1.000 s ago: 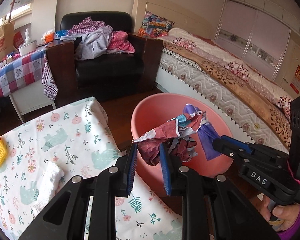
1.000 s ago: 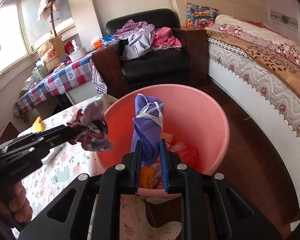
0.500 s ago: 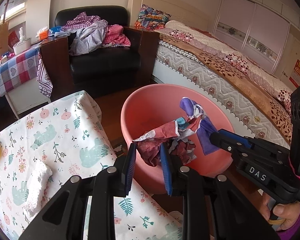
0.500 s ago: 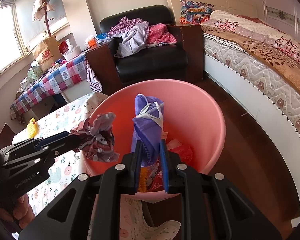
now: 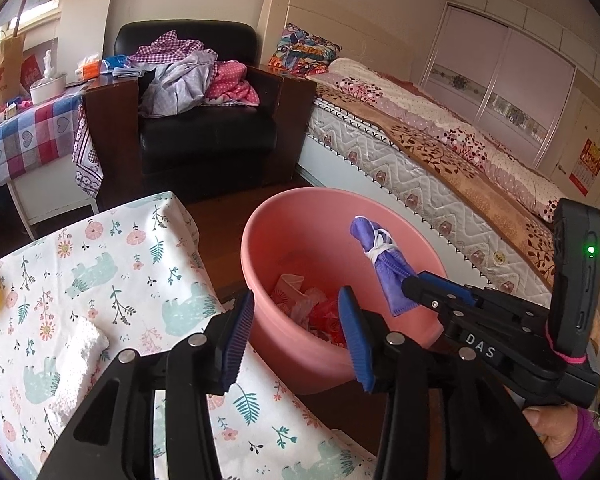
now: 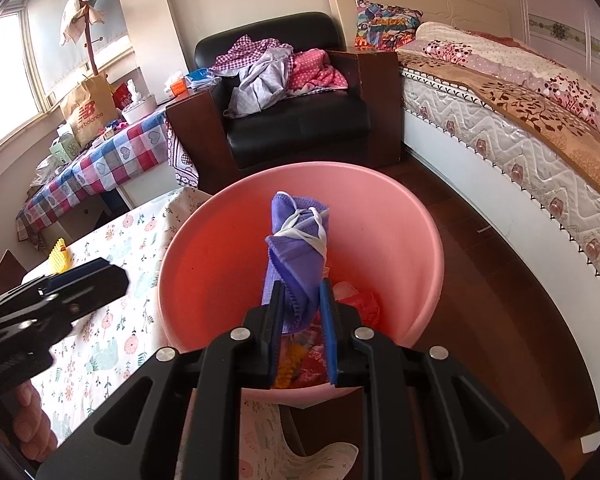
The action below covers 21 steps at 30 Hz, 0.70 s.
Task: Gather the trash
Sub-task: 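Carry both items over the pink bucket and open both tools, then move both open tools back over the table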
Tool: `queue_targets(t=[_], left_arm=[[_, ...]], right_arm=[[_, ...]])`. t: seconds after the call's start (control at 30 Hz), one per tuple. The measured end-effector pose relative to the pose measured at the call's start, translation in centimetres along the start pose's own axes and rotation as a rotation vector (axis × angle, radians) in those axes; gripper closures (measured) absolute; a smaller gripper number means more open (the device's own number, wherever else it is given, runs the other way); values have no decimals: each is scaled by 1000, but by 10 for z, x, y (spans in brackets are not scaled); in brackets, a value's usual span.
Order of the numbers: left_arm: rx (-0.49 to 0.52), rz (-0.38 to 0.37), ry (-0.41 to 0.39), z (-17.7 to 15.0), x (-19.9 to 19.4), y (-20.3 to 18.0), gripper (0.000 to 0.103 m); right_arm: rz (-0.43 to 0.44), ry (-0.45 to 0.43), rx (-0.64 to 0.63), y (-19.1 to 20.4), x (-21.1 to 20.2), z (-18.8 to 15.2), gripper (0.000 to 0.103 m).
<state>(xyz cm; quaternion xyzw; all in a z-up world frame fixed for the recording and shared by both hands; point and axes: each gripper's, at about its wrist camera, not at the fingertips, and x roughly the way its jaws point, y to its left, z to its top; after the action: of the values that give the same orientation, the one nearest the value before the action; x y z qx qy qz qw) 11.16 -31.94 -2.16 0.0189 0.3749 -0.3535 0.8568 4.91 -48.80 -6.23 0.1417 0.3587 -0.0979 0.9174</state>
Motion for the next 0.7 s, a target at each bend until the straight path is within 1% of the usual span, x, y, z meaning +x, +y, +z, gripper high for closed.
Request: queue_targets(t=[0.07,0.17,0.23,0.27,0.3,0.47,0.6,0.7], left_arm=[[-2,5,-7,-1,-4,3,58],[-12,13,-6,-4,-8,8,57],[-22,14,-4,-7,-10,12,57],[-26,16,-4,-8,-11,14,57],[-31,16,-4,-9,-12,17,57],[-67,34,4,-15,-18,32,57],[-94,57,2,-22,-26,49,57],[-133,78,2,-28,-34,66,56]], right_arm=[[-16,14,6,-1,3,0,84],[-9,28,24,-3,6,-1,82],[-7,32,30,-3,7,-1,74],[-6,31,29,-2,7,-2,68],[-5,30,26,-1,6,-2,66],[-9,30,16,5,5,0,65],[3,30,-7,19,4,1,65],[12,34,-37,35,5,2,65]])
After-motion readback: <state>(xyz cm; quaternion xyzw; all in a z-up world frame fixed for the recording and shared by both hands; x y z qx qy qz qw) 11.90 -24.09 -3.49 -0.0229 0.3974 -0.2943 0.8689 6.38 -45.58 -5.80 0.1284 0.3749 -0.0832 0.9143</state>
